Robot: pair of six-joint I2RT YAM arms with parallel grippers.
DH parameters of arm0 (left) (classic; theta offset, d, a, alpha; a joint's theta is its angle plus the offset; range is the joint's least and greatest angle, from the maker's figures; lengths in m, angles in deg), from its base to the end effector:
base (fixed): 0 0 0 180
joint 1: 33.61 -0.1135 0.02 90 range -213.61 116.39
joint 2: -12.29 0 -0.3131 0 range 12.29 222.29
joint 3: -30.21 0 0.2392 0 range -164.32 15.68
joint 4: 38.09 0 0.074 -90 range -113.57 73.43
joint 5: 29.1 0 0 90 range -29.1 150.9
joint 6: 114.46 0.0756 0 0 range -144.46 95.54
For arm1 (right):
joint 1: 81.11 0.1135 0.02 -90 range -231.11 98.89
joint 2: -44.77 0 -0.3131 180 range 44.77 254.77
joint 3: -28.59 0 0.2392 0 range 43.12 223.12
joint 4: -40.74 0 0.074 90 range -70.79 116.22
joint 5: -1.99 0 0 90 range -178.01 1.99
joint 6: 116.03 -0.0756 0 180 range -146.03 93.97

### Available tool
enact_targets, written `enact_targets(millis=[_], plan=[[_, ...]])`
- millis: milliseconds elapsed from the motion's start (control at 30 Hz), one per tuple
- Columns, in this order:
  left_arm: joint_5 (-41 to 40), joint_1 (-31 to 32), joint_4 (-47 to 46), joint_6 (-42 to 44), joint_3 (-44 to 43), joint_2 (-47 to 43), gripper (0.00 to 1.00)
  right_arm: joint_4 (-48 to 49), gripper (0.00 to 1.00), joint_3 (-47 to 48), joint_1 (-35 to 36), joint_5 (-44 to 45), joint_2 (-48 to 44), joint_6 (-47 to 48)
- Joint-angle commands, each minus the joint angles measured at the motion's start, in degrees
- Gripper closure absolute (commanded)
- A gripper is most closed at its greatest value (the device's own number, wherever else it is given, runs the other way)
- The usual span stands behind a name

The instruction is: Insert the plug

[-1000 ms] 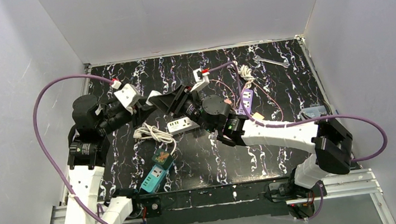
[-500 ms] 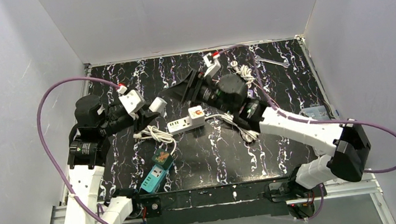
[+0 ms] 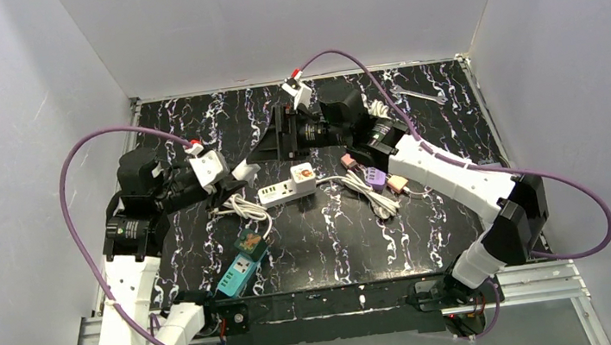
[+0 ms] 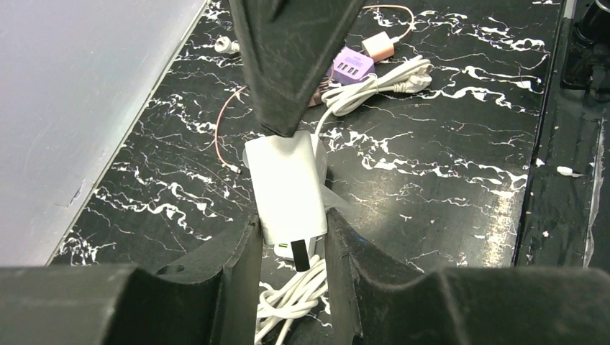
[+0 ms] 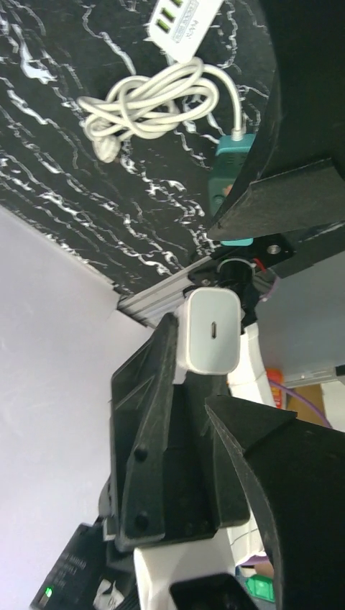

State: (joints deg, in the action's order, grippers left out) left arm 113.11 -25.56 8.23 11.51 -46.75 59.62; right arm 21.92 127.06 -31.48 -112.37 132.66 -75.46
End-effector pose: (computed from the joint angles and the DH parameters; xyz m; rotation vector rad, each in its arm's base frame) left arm 0.1213 -0.0775 0.4274 1.1878 1.3172 -0.4933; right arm 0.2256 0.3135 0.4498 -0.3711 1.9672 1.5715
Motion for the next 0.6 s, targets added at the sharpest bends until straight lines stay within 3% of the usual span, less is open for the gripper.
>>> enact_targets(millis=[0, 233, 500, 567], plan=[[2.3, 0.21, 1.15, 2.84, -1.49, -1.17, 1.0, -3.76, 0.14, 2.48, 0.1, -4.02, 0.08, 2.25], [3.34, 0.23, 1.43, 3.23, -1.42, -0.79, 1.0, -0.36, 0.29, 2.1, 0.65, -4.93, 1.44, 0.04], [3.02, 0.21, 1.72, 3.61, -1.13, -0.8, 1.0, 3.77, 0.34, 3.0, 2.32, -6.4, 4.07, -2.9], [2.9, 0.21, 1.69, 3.83, -1.19, -0.79, 1.0, 3.77, 0.4, 2.96, 2.49, -6.66, 4.27, -2.99]])
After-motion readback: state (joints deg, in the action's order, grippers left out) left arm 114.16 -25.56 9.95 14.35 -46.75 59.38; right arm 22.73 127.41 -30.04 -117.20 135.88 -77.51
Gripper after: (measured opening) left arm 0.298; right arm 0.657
